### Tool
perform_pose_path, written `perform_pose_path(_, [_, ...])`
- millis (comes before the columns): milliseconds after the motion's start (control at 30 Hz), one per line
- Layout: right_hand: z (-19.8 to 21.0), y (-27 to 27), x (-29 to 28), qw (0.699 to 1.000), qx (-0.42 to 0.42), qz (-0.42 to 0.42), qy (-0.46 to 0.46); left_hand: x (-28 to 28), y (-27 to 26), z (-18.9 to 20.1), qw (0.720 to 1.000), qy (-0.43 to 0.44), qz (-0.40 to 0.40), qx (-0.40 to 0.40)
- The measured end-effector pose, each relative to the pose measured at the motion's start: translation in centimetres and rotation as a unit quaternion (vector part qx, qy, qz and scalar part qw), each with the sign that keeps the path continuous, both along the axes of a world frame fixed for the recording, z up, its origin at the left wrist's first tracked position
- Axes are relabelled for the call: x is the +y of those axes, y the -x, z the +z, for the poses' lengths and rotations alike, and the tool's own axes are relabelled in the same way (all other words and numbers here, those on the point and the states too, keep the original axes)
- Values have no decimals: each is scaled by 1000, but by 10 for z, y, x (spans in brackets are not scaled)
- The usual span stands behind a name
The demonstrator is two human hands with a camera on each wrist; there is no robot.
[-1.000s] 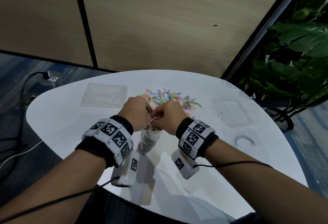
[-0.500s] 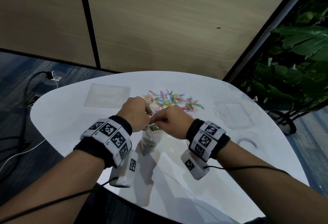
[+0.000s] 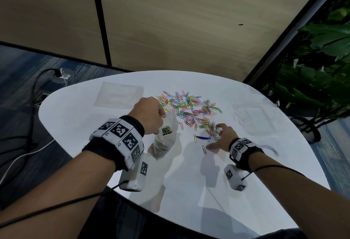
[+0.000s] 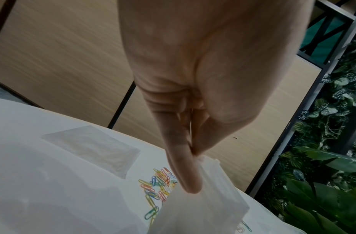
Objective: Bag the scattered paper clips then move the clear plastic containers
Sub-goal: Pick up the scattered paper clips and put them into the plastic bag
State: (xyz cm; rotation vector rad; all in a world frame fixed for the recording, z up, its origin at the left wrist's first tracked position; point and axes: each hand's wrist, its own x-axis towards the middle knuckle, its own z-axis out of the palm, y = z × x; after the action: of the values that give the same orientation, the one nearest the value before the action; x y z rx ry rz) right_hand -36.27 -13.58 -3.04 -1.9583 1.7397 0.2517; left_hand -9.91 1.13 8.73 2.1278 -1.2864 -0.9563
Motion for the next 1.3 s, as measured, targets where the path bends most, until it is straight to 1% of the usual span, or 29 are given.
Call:
perform_pose_path(100, [-8, -15, -13, 996, -58, -69, 19, 0, 1, 0, 1000, -4, -6, 3])
perform_pose_path(200, [-14, -35, -21, 995, -60, -64, 50, 0, 1, 0, 1000, -5, -8, 2])
perform_pose_path(267, [-17, -52, -20, 993, -65, -46, 82, 0, 1, 1, 1000, -7, -8, 4])
perform_pose_path(333, [-21, -69, -16, 994, -54, -9, 93, 1, 0, 1, 1000, -7, -10, 4])
perform_pose_path(433, [-24, -85, -10, 995, 12, 49, 88, 1, 1, 0, 1000, -8, -14, 0])
perform_pose_path(500, [-24, -92, -8, 992, 35, 60, 103, 1, 2, 0, 1000, -8, -17, -5])
perform_pose_path(567, [-21, -99, -9, 989, 33, 77, 124, 1, 2, -1, 1000, -8, -17, -8])
perform_pose_path(633, [-19, -103, -13, 983, 13, 109, 149, 1, 1, -2, 1000, -9, -17, -10])
perform_pose_path(700, [-14, -104, -13, 981, -5, 119, 155, 2, 0, -2, 1000, -13, -14, -11])
perform_pose_path(800, [-7, -100, -16, 983, -11, 115, 141, 2, 1, -2, 1000, -13, -16, -13])
perform_pose_path(900, [0, -84, -28, 992, -34, 56, 106, 1, 3, -1, 1000, -13, -21, -16])
perform_pose_path(933, [6, -78, -29, 995, -50, 42, 77, 0, 4, -1, 1000, -13, -22, -16])
perform_pose_path(1000, [20, -72, -31, 992, -120, 1, -30, -1, 5, -1, 1000, -12, -23, -17])
perform_pose_path(1033, [30, -72, -30, 972, -208, -57, -90, -1, 6, -1, 1000, -12, -22, -16])
perform_pose_path(1067, [41, -72, -27, 929, -320, -122, -138, -2, 6, -1, 1000, -12, -22, -17])
perform_pose_path(1100, [52, -73, -25, 869, -420, -185, -186, -3, 7, -1, 1000, -12, -22, -17])
perform_pose_path(1133, [63, -74, -22, 828, -472, -206, -221, -3, 7, -2, 1000, -13, -21, -17])
perform_pose_path(1167, [75, -77, -16, 798, -509, -209, -245, -3, 8, -2, 1000, -14, -20, -17])
perform_pose_path(1200, [89, -81, -10, 779, -534, -195, -267, -3, 8, -2, 1000, -14, -18, -17])
perform_pose_path(1233, [98, -85, -5, 769, -544, -181, -283, -3, 8, -2, 1000, -12, -15, -16])
perform_pose_path(1267, [108, -90, 5, 767, -545, -167, -297, -4, 8, -2, 1000, -12, -12, -14])
perform_pose_path(1300, [115, -94, 13, 773, -535, -140, -311, -4, 8, -2, 1000, -10, -8, -10])
